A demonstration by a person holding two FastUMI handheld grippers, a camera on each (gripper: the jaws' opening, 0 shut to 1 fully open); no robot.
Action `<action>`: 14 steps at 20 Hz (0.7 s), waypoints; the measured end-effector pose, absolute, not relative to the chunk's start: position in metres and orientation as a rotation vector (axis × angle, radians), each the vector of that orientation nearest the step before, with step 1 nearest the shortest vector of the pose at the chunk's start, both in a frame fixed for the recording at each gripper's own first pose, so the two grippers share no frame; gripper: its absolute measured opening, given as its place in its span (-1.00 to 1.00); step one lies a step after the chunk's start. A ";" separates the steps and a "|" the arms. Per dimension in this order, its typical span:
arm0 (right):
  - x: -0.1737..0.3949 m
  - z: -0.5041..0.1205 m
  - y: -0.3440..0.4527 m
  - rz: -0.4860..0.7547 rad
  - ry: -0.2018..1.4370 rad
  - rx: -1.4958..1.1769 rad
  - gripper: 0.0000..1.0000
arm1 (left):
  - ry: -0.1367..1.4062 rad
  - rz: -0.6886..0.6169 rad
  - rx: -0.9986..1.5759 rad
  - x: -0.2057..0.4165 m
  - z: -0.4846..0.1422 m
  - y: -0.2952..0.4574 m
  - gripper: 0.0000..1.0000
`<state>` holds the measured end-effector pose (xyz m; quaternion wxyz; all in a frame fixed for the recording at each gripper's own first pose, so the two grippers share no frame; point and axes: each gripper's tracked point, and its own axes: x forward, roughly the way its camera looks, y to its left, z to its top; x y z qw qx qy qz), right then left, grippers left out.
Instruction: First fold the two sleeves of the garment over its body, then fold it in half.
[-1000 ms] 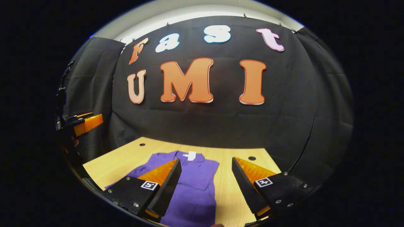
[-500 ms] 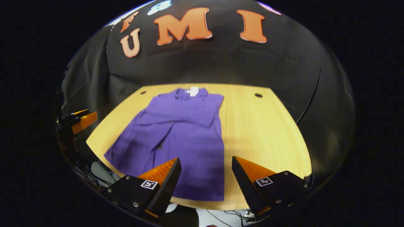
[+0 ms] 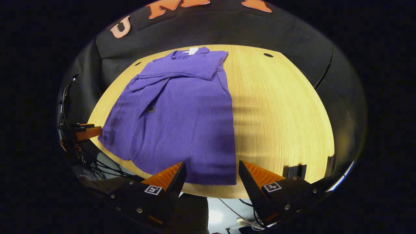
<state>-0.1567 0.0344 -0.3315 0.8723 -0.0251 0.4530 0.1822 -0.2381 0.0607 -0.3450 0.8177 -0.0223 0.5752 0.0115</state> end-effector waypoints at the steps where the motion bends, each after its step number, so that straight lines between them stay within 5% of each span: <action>1: -0.159 -0.334 0.035 0.379 0.966 -0.043 0.94 | 1.283 0.016 -0.083 -0.243 -0.353 0.058 0.88; 14: -0.164 -0.362 0.035 0.352 1.127 -0.094 0.93 | 1.539 -0.044 -0.099 -0.264 -0.384 0.070 0.89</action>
